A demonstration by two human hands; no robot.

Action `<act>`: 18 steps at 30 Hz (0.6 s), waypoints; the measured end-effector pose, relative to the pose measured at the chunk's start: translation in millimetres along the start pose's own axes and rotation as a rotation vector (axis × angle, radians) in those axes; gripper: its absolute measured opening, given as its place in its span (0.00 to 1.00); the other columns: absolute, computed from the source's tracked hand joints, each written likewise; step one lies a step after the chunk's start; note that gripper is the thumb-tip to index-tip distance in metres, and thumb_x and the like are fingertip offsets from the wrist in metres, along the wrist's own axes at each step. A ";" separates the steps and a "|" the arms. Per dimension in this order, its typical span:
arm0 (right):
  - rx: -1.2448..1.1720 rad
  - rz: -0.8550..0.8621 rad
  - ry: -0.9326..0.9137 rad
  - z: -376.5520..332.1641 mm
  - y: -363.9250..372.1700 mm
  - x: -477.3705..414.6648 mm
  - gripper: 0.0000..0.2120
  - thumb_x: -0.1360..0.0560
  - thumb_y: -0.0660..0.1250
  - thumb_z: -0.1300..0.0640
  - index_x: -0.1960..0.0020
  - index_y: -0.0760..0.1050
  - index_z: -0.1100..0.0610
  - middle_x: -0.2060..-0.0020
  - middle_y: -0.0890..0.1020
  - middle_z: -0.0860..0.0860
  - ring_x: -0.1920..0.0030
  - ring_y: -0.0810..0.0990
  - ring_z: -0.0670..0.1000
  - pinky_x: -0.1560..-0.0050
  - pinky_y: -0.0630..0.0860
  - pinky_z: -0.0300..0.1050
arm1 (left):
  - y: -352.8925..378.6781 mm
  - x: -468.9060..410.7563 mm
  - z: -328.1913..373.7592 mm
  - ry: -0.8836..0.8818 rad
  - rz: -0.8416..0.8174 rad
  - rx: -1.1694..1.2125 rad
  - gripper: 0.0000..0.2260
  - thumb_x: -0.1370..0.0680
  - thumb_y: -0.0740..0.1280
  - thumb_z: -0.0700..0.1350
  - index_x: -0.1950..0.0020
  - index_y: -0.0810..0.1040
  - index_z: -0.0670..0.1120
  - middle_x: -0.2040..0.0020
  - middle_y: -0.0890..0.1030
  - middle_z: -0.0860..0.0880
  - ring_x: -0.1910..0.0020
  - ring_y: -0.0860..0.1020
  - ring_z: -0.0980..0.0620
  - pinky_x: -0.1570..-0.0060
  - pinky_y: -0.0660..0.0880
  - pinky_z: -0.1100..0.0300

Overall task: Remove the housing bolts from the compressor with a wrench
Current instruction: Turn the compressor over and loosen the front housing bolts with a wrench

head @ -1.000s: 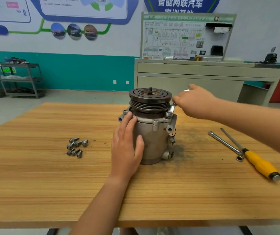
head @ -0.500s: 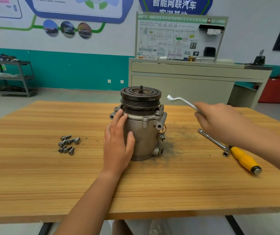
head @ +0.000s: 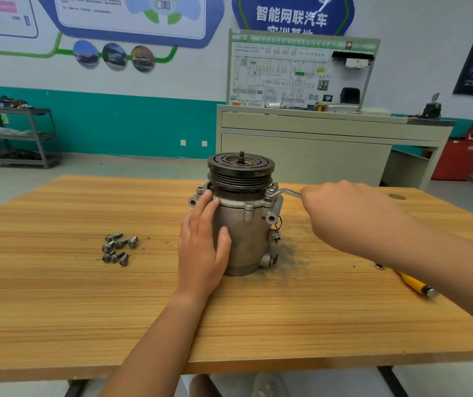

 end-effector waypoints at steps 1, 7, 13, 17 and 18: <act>0.034 -0.007 -0.017 -2.3 -1.4 1.3 0.09 0.25 0.56 0.66 0.48 0.70 0.56 0.72 0.62 0.48 0.75 0.60 0.47 0.78 0.56 0.40 | 0.1 0.1 -0.2 -0.003 0.003 0.002 0.24 0.24 0.55 0.49 0.29 0.66 0.44 0.28 0.59 0.58 0.31 0.56 0.62 0.34 0.53 0.66; -0.014 -0.104 0.032 6.4 8.9 -6.8 0.10 0.23 0.54 0.64 0.45 0.69 0.56 0.70 0.65 0.48 0.72 0.64 0.46 0.77 0.62 0.39 | 1.3 0.9 -1.2 0.003 0.009 0.010 0.23 0.24 0.55 0.49 0.29 0.65 0.45 0.28 0.59 0.58 0.32 0.57 0.62 0.35 0.58 0.58; 0.056 -0.069 -0.029 13.9 7.2 -7.2 0.11 0.23 0.55 0.65 0.42 0.66 0.56 0.71 0.64 0.48 0.74 0.64 0.47 0.76 0.64 0.38 | 3.0 1.1 -2.9 0.001 0.024 0.018 0.22 0.24 0.56 0.48 0.30 0.65 0.46 0.28 0.59 0.58 0.32 0.57 0.60 0.35 0.59 0.57; 0.162 -0.046 -0.103 7.7 2.6 -5.1 0.19 0.24 0.56 0.68 0.34 0.61 0.62 0.72 0.62 0.50 0.75 0.61 0.48 0.77 0.60 0.39 | 4.5 1.4 -4.5 0.015 0.038 0.028 0.21 0.24 0.56 0.47 0.30 0.64 0.48 0.28 0.60 0.57 0.32 0.57 0.61 0.35 0.59 0.58; 0.177 -0.048 -0.110 5.8 2.9 -5.4 0.21 0.24 0.56 0.68 0.32 0.59 0.64 0.72 0.63 0.50 0.74 0.62 0.49 0.77 0.60 0.40 | 4.6 1.6 -4.5 0.013 0.038 0.028 0.21 0.24 0.56 0.47 0.30 0.64 0.47 0.28 0.60 0.57 0.32 0.57 0.61 0.35 0.58 0.58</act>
Point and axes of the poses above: each hand's wrist, its own x-axis away from the middle knuckle, its own y-axis out of the palm, z = x × y, the point moved 1 cm from there along -x, towards the middle knuckle
